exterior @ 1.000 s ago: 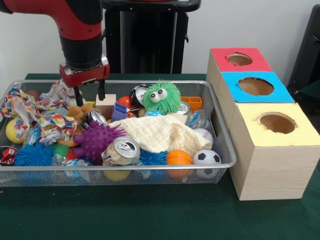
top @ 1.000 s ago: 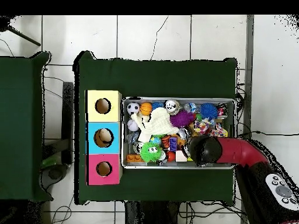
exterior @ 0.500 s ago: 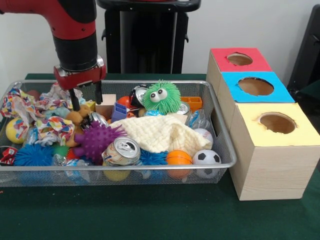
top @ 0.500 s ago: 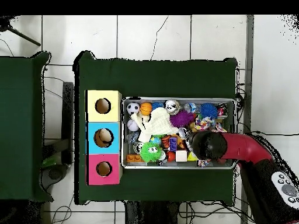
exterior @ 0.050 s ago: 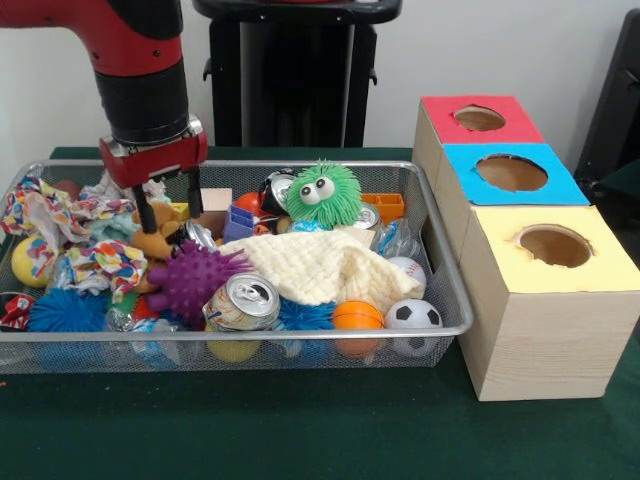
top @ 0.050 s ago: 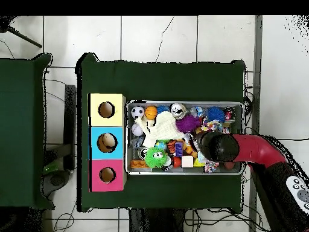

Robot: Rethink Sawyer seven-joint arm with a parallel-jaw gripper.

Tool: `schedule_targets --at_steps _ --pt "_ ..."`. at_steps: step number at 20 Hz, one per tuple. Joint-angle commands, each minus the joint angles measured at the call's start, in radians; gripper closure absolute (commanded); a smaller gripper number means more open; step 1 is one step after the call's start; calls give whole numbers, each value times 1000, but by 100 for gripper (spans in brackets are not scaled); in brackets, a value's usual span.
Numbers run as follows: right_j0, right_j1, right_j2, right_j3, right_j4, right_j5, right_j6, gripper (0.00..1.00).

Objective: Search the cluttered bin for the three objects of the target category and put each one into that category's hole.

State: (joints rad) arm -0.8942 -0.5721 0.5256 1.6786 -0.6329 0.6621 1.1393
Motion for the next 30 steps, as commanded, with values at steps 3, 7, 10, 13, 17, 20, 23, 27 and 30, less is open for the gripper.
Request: schedule_targets --at_steps 3,7,10,13,17,20,23,27,30 --pt "-30 45 129 -80 -102 18 -286 0" --pt "-6 -8 80 -72 -146 -57 -143 0" --pt "-32 0 112 -70 -157 -75 -181 0" --pt "-55 36 153 -109 -154 -41 -263 0" --pt "-69 63 187 -147 -158 -4 -323 0" --pt "-76 68 197 -151 -165 3 -330 0" --pt "-76 63 196 -137 -181 -8 -301 0" --pt "-64 52 187 -135 -192 5 -265 0" --pt "-47 37 164 -116 -188 33 -224 0"
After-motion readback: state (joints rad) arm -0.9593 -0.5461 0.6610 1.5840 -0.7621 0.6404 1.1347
